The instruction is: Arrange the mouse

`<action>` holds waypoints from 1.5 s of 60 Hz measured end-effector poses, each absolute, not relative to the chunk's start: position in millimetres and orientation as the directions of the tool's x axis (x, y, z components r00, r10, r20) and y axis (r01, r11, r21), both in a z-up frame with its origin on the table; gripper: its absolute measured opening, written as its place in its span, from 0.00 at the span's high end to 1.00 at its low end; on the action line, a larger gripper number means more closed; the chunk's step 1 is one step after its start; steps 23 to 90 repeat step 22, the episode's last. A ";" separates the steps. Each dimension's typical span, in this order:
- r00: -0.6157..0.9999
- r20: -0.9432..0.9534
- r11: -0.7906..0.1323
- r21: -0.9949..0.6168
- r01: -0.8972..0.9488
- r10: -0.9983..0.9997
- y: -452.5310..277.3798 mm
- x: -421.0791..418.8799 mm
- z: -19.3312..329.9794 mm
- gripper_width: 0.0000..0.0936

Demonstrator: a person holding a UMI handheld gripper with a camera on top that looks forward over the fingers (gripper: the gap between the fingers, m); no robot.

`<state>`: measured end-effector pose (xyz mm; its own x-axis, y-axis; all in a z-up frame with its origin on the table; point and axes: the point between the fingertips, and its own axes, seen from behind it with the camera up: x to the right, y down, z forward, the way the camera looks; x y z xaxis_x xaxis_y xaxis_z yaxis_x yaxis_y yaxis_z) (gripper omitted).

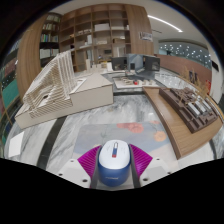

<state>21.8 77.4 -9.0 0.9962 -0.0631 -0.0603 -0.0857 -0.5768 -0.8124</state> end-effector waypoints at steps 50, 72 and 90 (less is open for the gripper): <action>0.999 -0.049 -0.525 -0.850 -0.054 -0.023 -29.0 77.5 47.9 0.11; 0.999 -0.049 -0.525 -0.850 -0.054 -0.023 -29.0 77.5 47.9 0.11; 0.999 -0.049 -0.525 -0.850 -0.054 -0.023 -29.0 77.5 47.9 0.11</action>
